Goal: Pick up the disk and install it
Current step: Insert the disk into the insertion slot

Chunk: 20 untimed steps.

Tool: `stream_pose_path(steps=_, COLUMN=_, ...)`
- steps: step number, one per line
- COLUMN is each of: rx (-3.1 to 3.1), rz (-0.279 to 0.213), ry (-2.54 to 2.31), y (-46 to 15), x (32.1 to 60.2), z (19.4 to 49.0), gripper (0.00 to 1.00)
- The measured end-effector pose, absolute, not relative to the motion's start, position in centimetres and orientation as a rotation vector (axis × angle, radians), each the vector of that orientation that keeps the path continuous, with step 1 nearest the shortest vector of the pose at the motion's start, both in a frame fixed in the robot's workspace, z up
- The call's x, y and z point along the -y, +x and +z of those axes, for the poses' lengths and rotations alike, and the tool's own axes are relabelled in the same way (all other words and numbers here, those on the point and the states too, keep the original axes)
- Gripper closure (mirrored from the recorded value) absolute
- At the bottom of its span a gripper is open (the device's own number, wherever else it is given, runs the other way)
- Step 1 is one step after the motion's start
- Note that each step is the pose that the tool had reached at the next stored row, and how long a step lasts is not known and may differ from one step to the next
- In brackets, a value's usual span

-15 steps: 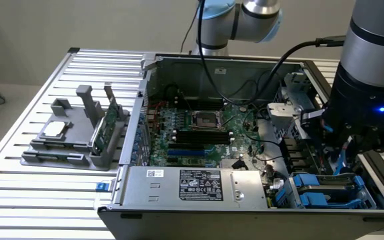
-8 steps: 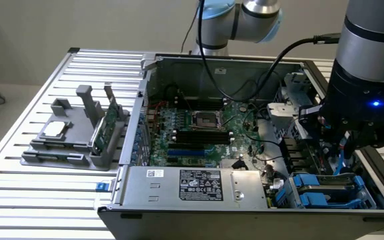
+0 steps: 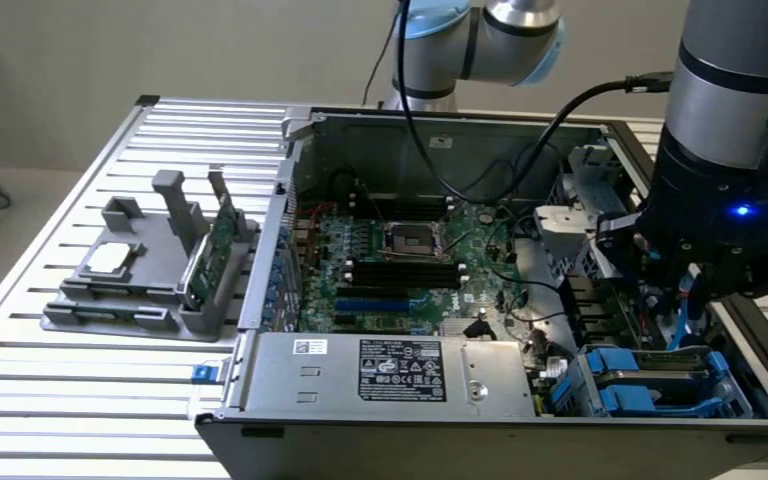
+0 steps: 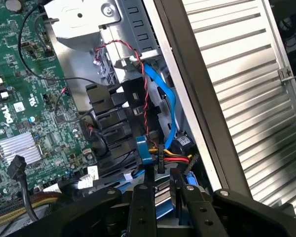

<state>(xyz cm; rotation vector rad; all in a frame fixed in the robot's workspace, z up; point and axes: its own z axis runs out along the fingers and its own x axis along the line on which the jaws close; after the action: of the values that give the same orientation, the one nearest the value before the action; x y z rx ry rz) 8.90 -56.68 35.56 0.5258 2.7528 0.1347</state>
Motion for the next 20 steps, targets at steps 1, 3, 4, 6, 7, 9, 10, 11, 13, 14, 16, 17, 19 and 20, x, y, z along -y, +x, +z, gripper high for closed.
stream_pose_path(steps=1, rx=-2.751, rz=0.134, ry=0.530, y=8.9, x=56.7, z=35.5, gripper=0.73)
stream_pose_path(steps=3, rx=-2.746, rz=0.134, ry=0.537, y=8.9, x=56.6, z=35.4, gripper=0.73)
stream_pose_path(steps=4, rx=-2.745, rz=0.133, ry=0.540, y=8.9, x=56.6, z=35.3, gripper=0.73)
stream_pose_path(steps=6, rx=-2.741, rz=0.133, ry=0.543, y=8.9, x=56.5, z=35.2, gripper=0.73)
stream_pose_path(steps=7, rx=-2.740, rz=0.133, ry=0.545, y=8.9, x=56.5, z=35.1, gripper=0.73)
stream_pose_path(steps=9, rx=-2.736, rz=0.133, ry=0.549, y=8.9, x=56.4, z=34.9, gripper=0.73)
stream_pose_path(steps=10, rx=-2.735, rz=0.133, ry=0.551, y=8.9, x=56.3, z=34.8, gripper=0.73)
stream_pose_path(steps=11, rx=-2.733, rz=0.132, ry=0.554, y=8.9, x=56.3, z=34.8, gripper=0.73)
stream_pose_path(steps=13, rx=-2.731, rz=0.131, ry=0.559, y=8.9, x=56.2, z=34.6, gripper=0.75)
stream_pose_path(steps=14, rx=-2.730, rz=0.130, ry=0.562, y=8.9, x=56.2, z=34.6, gripper=0.75)
stream_pose_path(steps=16, rx=-2.728, rz=0.128, ry=0.568, y=8.9, x=56.1, z=34.5, gripper=0.83)
stream_pose_path(steps=17, rx=-2.727, rz=0.127, ry=0.571, y=8.9, x=56.0, z=34.4, gripper=0.83)
stream_pose_path(steps=19, rx=-2.725, rz=0.125, ry=0.576, y=8.9, x=55.9, z=34.4, gripper=0.83)
stream_pose_path(steps=20, rx=-2.725, rz=0.124, ry=0.576, y=8.9, x=55.9, z=34.5, gripper=0.83)
